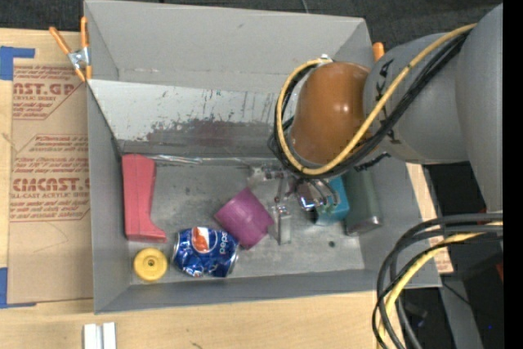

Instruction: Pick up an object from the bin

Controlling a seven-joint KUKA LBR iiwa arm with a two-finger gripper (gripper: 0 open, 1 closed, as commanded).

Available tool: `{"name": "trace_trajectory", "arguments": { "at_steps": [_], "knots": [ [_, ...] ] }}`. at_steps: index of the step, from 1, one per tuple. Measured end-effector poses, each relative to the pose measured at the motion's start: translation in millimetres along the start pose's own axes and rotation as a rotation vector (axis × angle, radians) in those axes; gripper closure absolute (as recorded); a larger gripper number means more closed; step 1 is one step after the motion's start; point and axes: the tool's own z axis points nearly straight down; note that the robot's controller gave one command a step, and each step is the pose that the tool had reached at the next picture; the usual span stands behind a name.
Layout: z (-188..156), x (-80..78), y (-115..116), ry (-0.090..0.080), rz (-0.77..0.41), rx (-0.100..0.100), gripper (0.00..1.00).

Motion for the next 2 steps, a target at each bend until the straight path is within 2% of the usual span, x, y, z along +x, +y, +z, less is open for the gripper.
{"name": "trace_trajectory", "arguments": {
  "at_steps": [1, 2],
  "knots": [
    [9, -1.6, 17, 0.002, 0.042, -0.003, 0.00],
    [26, -2.2, 40, 0.004, 0.200, -0.001, 0.00]
  ]
}}
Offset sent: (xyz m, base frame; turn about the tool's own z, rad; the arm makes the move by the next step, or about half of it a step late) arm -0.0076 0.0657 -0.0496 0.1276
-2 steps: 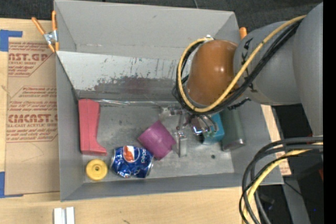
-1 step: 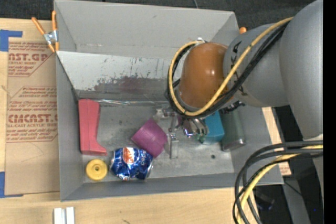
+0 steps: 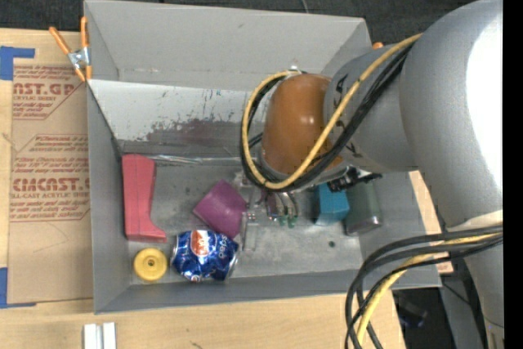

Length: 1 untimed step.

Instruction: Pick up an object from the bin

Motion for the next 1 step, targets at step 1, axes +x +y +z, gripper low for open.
{"name": "trace_trajectory", "arguments": {
  "at_steps": [1],
  "knots": [
    [13.1, 9.9, 14.0, -0.013, -0.119, -0.004, 0.00]
  ]
}}
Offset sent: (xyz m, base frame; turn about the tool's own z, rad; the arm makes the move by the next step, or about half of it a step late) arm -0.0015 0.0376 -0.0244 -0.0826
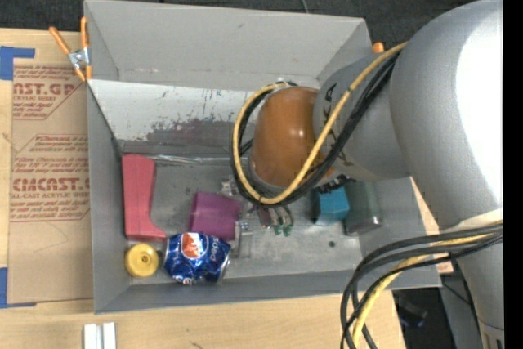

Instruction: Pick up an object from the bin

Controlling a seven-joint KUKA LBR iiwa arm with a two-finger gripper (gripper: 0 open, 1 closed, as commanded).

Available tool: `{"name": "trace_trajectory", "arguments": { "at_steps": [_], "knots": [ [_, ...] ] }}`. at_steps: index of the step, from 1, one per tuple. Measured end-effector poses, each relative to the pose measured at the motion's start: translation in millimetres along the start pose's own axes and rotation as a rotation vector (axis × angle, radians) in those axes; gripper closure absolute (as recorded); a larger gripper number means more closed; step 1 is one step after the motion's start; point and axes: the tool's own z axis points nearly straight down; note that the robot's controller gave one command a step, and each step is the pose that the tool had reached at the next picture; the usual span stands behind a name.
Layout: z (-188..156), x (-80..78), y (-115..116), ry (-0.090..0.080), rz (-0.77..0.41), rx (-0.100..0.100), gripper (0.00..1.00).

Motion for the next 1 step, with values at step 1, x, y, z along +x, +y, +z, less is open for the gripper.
{"name": "trace_trajectory", "arguments": {
  "at_steps": [1],
  "knots": [
    [11.5, -9.3, 22.5, 0.012, 0.036, 0.004, 1.00]
  ]
}}
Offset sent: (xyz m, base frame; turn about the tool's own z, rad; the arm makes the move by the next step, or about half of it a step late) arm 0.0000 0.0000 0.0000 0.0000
